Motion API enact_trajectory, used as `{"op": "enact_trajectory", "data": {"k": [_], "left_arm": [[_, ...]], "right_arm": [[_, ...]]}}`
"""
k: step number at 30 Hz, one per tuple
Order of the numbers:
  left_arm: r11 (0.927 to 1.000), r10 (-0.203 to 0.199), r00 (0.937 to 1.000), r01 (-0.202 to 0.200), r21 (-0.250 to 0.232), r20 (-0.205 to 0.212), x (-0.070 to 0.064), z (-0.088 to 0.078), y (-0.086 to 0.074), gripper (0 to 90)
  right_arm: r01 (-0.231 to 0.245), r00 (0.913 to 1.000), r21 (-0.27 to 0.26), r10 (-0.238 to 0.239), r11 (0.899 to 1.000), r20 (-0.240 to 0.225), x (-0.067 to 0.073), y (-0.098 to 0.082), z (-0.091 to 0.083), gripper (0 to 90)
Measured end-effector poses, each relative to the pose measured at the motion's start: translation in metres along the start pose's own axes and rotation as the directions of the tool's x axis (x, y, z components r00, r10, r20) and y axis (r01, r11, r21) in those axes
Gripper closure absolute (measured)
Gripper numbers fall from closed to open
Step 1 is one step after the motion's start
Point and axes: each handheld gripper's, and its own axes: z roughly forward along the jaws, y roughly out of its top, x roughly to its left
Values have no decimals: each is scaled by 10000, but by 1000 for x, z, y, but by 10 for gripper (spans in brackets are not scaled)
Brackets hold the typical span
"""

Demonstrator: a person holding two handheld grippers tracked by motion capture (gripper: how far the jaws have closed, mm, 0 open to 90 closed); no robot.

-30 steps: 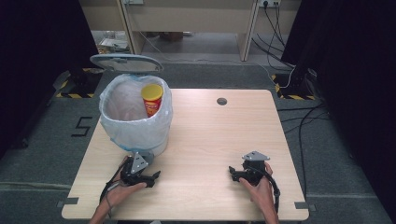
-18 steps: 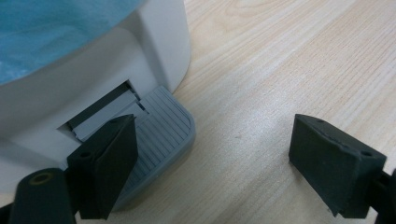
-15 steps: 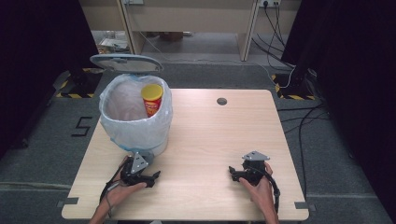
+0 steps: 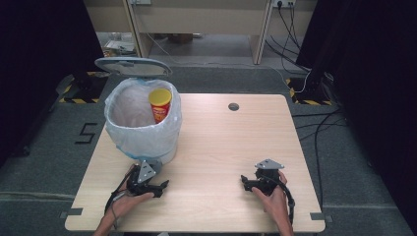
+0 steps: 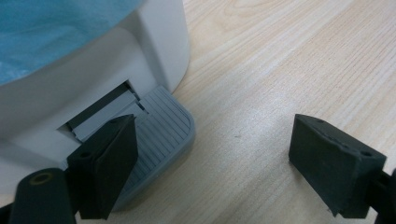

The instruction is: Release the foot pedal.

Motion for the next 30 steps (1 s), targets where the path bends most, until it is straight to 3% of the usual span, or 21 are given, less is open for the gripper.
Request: {"op": "enact_trajectory", "data": {"k": [18,23,25,30], "left_arm": [[9998,80,9998,-84,-185,-207,-2,-1,0,146],[9992,-259,9996,255,-323,-119,-1,-2,1,147],[9997,-136,9998,133,-222,-170,-1,-2,1,147],[9993,-259,9995,255,-282,-155,0,-3,1,147]], "right_arm": [[-29,10000,8,29,10000,-15,0,0,0,126],[-23,10000,5,23,10000,-8,0,0,0,126],[-24,10000,4,24,10000,-10,0,0,0,126],[-26,10000,10,26,10000,-26,0,0,0,124]]}}
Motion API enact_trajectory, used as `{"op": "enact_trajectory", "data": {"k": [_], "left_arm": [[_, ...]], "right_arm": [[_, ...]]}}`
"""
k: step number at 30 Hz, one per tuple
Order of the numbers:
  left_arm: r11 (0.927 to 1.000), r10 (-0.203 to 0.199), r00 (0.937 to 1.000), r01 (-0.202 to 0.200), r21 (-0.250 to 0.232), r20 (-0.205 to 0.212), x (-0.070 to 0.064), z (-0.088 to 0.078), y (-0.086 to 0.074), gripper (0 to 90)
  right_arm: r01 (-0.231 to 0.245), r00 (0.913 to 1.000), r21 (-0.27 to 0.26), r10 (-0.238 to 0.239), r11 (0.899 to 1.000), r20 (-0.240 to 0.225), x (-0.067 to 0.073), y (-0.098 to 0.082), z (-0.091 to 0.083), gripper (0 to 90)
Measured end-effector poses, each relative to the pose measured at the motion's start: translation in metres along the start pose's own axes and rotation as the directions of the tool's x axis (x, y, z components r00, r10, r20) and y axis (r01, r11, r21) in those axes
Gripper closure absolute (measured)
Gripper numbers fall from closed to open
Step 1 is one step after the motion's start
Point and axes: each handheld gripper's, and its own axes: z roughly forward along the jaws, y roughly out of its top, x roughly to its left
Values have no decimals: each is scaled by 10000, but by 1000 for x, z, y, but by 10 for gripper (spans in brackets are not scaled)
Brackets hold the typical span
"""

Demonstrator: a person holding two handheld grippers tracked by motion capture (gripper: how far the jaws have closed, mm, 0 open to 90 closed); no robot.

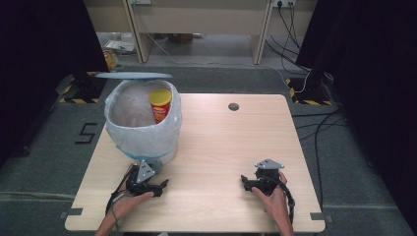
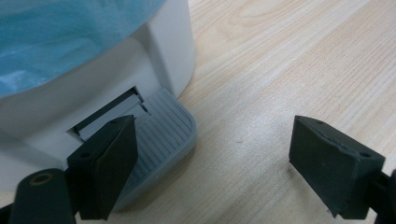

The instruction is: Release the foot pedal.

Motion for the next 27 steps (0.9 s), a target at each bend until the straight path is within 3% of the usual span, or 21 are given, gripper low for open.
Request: {"op": "enact_trajectory", "data": {"k": [7,13,21,27], "left_arm": [[9998,-164,9999,164,-98,5,3,-2,0,147],[9982,-259,9996,250,-537,-144,8,-8,2,146],[9956,-756,9970,763,-540,152,16,-19,3,155],[9945,-853,9962,862,-591,171,21,-30,5,155]], "right_arm": [[-3,10000,3,3,10000,1,0,0,0,123],[-4,10000,-10,4,10000,-1,0,0,0,122],[8,10000,-11,-8,10000,-4,0,0,0,117],[8,10000,-9,-8,10000,-3,0,0,1,116]]}}
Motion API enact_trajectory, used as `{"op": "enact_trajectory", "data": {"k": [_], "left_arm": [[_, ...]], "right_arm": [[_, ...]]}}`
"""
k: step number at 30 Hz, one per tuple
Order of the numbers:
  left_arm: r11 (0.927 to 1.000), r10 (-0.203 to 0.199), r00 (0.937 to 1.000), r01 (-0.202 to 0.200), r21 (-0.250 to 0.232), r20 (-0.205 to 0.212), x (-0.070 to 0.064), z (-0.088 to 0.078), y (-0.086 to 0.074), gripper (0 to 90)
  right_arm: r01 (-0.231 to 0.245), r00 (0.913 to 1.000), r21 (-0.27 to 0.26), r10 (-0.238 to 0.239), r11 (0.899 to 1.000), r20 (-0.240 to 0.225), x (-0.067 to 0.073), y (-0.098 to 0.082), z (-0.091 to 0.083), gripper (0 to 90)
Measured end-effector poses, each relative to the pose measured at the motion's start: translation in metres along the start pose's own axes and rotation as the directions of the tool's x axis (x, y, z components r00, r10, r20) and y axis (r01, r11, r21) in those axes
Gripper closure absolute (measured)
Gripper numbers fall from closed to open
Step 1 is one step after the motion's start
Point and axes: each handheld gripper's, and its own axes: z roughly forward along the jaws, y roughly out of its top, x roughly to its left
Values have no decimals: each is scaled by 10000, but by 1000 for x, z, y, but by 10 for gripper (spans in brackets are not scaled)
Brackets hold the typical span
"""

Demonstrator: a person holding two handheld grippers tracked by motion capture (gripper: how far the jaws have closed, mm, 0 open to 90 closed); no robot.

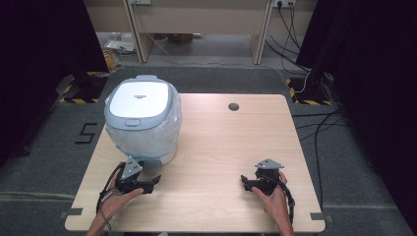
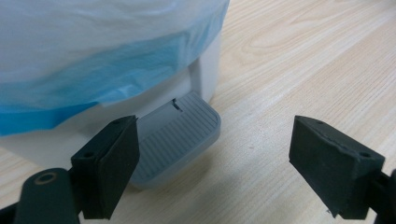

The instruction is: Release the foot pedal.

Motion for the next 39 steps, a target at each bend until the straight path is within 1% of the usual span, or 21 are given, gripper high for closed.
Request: {"op": "enact_trajectory", "data": {"k": [2,4,7,10,14,18,21,24,31,33,36,39], "left_arm": [[10000,25,10000,-25,30,-28,1,-3,0,156],[10000,-30,10000,30,-7,-49,2,-6,-1,156],[9999,-92,9999,93,69,-94,4,-9,-4,156],[9998,56,9999,-53,207,-145,6,-14,-7,157],[9996,-145,9994,152,238,-300,10,-21,-13,159],[9989,-285,9988,299,357,-404,17,-24,-22,164],[9984,-429,9976,449,358,-551,21,-26,-27,164],[9978,-509,9965,535,387,-665,23,-29,-30,165],[9976,-449,9970,480,494,-626,18,-35,-38,164],[9974,-425,9976,456,564,-550,16,-35,-40,164],[9960,-356,9984,391,802,-448,14,-34,-45,164],[9928,-197,9993,232,1175,-302,13,-32,-51,165]], "right_arm": [[3,10000,-2,-3,10000,-1,0,0,0,116],[-2,10000,-1,2,10000,-1,0,0,0,116],[3,10000,-1,-3,10000,0,0,0,0,116],[0,10000,0,0,10000,0,0,0,0,116],[4,10000,-1,-4,10000,0,0,0,0,116],[1,10000,-1,-1,10000,2,0,0,0,115],[-5,10000,-1,5,10000,3,0,0,0,115],[-3,10000,1,3,10000,6,0,0,0,115],[-4,10000,0,4,10000,3,0,0,0,115],[-4,10000,-1,4,10000,3,0,0,0,115],[-5,10000,1,5,10000,4,0,0,0,115],[-4,10000,-1,4,10000,4,0,0,0,115]]}}
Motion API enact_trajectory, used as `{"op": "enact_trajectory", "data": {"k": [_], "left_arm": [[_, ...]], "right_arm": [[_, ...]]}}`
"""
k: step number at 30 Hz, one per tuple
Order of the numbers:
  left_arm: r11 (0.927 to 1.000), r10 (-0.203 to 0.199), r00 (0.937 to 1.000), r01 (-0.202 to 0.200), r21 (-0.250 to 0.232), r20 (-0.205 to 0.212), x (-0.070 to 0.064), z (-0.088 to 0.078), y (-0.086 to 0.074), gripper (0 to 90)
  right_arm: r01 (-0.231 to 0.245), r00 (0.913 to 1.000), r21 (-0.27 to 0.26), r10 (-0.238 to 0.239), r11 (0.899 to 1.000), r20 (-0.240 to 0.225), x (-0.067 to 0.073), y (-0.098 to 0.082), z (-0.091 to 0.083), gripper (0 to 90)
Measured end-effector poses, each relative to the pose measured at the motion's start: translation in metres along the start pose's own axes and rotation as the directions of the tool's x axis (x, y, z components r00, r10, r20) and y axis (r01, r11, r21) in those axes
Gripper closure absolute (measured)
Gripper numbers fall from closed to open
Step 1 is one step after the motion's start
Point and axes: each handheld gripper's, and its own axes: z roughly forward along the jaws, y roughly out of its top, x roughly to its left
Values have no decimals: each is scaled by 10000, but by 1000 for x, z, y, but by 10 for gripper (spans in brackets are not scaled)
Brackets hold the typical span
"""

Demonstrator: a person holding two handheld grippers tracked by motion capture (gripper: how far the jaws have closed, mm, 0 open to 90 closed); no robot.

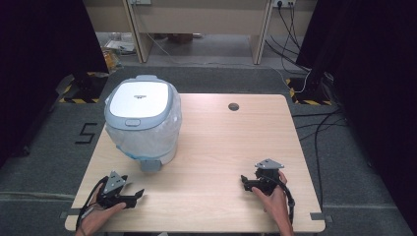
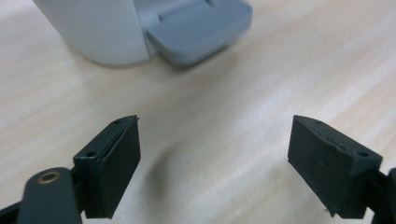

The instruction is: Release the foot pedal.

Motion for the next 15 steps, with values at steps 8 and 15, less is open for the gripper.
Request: {"op": "enact_trajectory", "data": {"k": [8,15], "left_arm": [[9997,-184,9996,181,153,202,0,-2,-7,166],[9985,-519,9980,512,201,354,-2,-11,-16,163]], "right_arm": [[3,10000,2,-3,10000,-1,0,0,0,115],[8,10000,2,-8,10000,-4,0,0,0,114]]}}
